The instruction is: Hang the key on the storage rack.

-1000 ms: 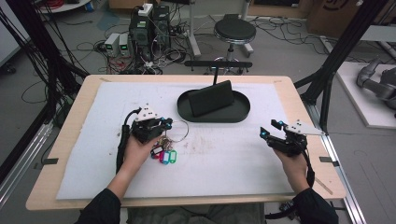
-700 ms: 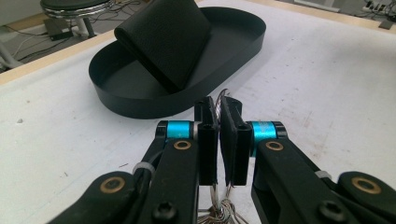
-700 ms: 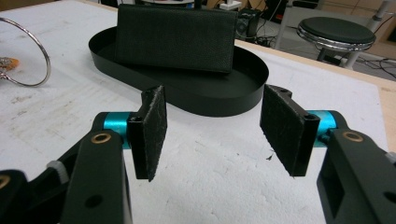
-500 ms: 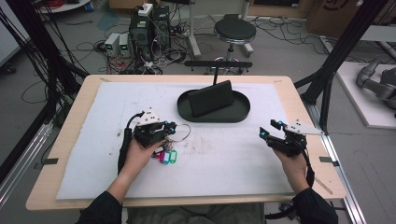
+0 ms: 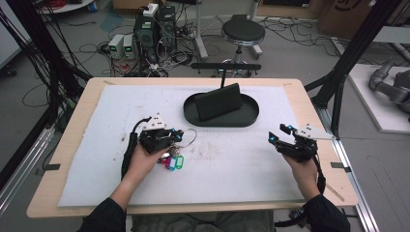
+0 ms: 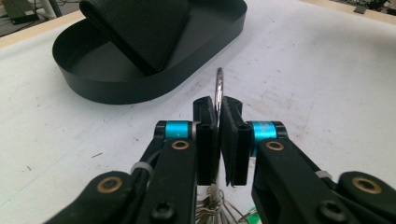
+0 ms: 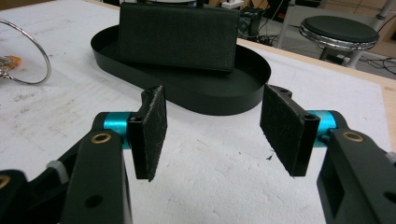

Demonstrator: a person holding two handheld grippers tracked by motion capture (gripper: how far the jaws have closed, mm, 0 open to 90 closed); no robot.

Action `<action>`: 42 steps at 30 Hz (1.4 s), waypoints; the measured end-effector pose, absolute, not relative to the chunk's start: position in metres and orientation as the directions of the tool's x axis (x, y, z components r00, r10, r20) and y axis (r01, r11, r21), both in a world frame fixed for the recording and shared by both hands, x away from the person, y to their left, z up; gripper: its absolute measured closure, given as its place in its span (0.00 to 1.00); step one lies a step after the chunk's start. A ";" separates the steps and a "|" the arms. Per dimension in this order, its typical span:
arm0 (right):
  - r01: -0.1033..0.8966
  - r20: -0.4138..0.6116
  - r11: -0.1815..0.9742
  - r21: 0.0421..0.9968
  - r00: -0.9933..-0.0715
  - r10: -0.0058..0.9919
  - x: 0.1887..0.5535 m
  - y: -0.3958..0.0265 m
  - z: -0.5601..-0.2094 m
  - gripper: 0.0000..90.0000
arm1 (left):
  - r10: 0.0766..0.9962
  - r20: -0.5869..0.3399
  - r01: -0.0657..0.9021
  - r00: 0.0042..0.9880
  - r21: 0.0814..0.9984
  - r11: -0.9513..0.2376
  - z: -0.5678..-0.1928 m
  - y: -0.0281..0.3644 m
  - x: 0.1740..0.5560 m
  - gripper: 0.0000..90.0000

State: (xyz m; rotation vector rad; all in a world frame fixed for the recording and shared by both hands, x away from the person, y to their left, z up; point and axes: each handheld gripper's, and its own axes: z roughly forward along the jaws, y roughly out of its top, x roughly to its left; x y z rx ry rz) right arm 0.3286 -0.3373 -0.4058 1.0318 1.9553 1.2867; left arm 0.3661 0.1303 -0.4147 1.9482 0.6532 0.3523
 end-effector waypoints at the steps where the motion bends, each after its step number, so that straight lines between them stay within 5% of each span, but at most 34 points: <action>1: 0.288 -0.049 0.237 0.928 -0.536 0.843 0.329 -0.337 -0.406 0.47 | 0.584 -0.037 0.290 0.811 0.893 -0.345 -0.415 0.130 0.366 0.95; 42: 0.291 -0.054 0.244 0.925 -0.536 0.842 0.330 -0.336 -0.407 0.47 | 0.568 0.033 0.123 0.822 0.965 -0.233 -0.365 0.130 0.359 0.96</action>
